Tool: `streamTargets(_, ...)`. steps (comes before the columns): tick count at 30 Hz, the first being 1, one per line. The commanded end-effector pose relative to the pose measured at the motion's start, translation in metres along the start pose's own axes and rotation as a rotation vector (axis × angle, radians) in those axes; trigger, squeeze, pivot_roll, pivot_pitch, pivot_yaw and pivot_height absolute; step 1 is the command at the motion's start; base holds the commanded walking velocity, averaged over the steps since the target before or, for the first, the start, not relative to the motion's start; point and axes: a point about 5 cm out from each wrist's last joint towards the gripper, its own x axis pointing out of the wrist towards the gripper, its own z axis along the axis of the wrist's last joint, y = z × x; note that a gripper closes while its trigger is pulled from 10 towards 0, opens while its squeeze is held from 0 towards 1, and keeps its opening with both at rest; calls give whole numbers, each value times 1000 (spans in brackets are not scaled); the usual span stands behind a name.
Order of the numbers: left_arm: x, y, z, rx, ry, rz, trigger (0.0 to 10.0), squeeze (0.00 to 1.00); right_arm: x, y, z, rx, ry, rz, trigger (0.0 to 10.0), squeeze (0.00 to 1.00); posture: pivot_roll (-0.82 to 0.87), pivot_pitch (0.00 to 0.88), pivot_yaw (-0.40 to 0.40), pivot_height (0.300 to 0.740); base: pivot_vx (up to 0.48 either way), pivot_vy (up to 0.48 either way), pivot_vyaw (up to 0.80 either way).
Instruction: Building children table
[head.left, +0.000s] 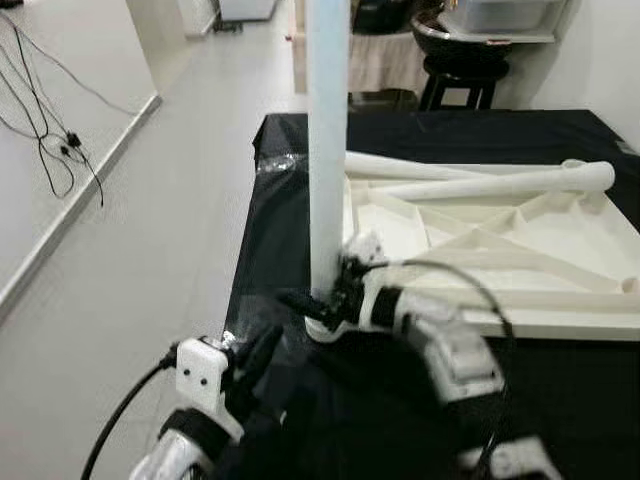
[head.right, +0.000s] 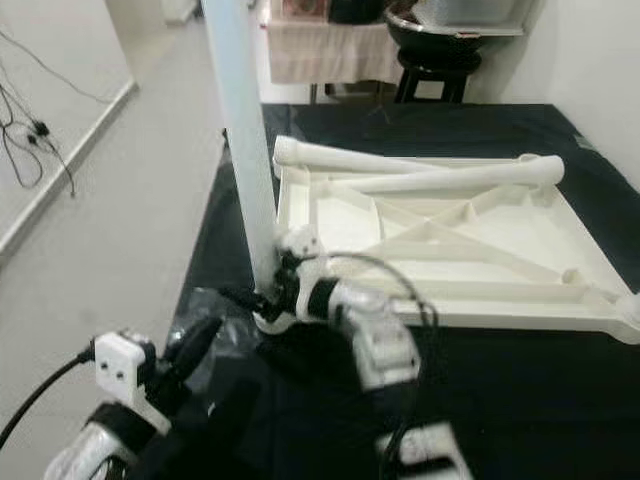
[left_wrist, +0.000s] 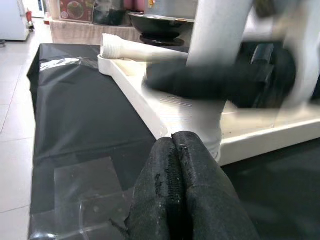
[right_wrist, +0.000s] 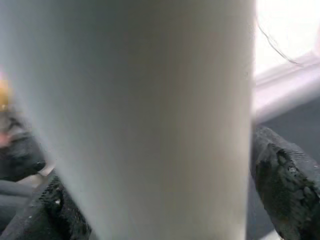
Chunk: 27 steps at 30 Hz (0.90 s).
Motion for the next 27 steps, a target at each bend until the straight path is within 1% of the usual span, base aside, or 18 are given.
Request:
streamTargets(1, -1, 2, -5, 3, 24, 9, 10000, 0, -2, 0, 3, -43, -20, 197, 10000, 0, -3, 67, 7, 740, 0, 0, 0)
streamTargets(3, -1, 2, -5, 3, 24, 9, 10000, 0, -2, -1, 3, -53, -18, 217, 10000, 0, -3, 67, 7, 740, 0, 0, 0)
streamTargets(4, -1, 2, -5, 4, 25, 9, 10000, 0, -4, 0, 2, -57, 8, 303, 10000, 0, 2, 61, 9, 740, 0, 0, 0)
streamTargets(5, 0, 2, -6, 4, 25, 9, 10000, 0, -5, 0, 1, -55, 27, 361, 10000, 0, 2, 61, 9, 740, 0, 0, 0)
streamTargets(7, 0, 2, -6, 5, 26, 10, 10000, 0, -7, -1, 0, -37, 61, 445, 10000, 0, 6, 58, 7, 740, 0, 0, 0)
streamTargets(11, 0, 2, -7, 4, 26, 11, 10000, 0, -6, -5, 0, 5, 94, 513, 10000, 0, 12, 51, 6, 740, 0, 0, 0)
streamTargets(12, 0, 2, -7, 4, 27, 11, 10000, 0, -4, -8, 1, 3, 95, 497, 1608, 0, 12, 50, 5, 740, 0, 0, 0)
streamTargets(13, 0, 2, -7, 4, 27, 11, 10000, 0, -4, -8, 1, 3, 95, 497, 1608, 0, 12, 50, 5, 740, 0, 0, 0)
streamTargets(14, 0, 1, -7, 4, 27, 11, 10000, 0, -4, -12, 1, 4, 98, 490, 0, 0, 12, 46, 5, 740, 0, 0, 0)
streamTargets(17, 0, 1, -8, 3, 27, 11, 10000, 0, -5, -14, 1, 6, 98, 498, 0, 0, 11, 47, 5, 740, 0, 0, 0)
streamTargets(20, 0, 0, -8, 1, 26, 10, 10000, 0, -13, -18, -1, 0, 84, 505, 0, 0, 8, 49, 3, 740, 0, 0, 0)
streamTargets(21, 0, 0, -8, 1, 26, 10, 10000, 0, -13, -18, -1, 0, 84, 505, 0, 0, 8, 49, 3, 740, 0, 0, 0)
streamTargets(22, 0, 0, -7, 1, 25, 10, 10000, 0, -17, -19, -3, -9, 84, 477, 0, 0, 5, 53, 1, 740, 0, 0, 0)
streamTargets(26, 0, -1, -7, 1, 24, 10, 10000, 0, -20, -22, -5, -19, 88, 439, 0, 0, 4, 54, 0, 740, 0, 0, 0)
streamTargets(27, -1, -1, -7, 1, 23, 10, 10000, 0, -18, -17, -12, 8, 84, 322, 0, 0, 1, 68, -11, 740, 0, 0, 0)
